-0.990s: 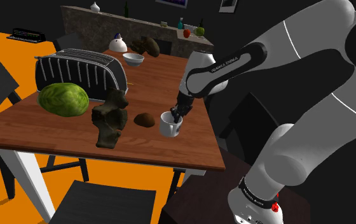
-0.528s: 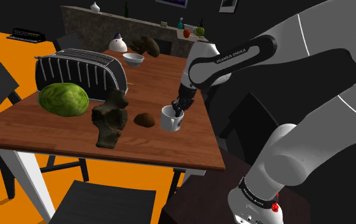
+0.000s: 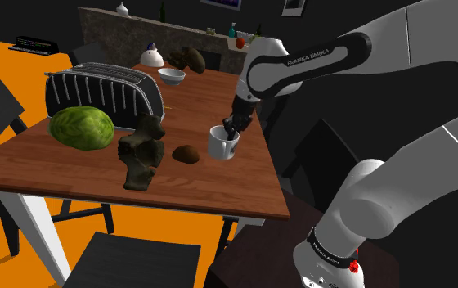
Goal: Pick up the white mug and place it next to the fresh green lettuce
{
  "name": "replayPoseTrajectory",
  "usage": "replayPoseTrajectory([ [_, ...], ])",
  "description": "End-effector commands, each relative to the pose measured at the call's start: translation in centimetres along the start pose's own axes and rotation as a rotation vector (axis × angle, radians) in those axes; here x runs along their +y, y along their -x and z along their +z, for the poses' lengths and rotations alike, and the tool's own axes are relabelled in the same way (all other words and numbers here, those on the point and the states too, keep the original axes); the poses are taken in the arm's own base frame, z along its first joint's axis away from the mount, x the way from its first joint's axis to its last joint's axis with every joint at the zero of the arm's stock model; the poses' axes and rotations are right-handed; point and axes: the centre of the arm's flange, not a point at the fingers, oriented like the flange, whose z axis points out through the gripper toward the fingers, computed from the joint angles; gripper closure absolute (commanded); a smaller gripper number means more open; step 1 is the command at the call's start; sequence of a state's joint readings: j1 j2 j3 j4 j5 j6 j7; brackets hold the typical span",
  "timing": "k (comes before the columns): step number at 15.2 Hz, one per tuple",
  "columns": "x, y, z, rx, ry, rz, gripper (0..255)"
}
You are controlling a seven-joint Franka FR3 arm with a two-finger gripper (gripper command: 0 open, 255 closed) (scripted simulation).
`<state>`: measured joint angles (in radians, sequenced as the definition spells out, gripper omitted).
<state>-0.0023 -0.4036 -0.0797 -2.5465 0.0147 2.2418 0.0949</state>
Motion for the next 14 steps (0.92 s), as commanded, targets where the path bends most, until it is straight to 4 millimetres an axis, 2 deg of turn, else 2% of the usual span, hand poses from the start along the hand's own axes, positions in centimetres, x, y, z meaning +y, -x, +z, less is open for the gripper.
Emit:
replayPoseTrajectory([
  [1, -0.1, -0.1, -1.1, 0.0, 0.0, 0.0, 255],
  [14, -0.4, -0.7, -7.9, 0.0, 0.0, 0.0, 255],
])
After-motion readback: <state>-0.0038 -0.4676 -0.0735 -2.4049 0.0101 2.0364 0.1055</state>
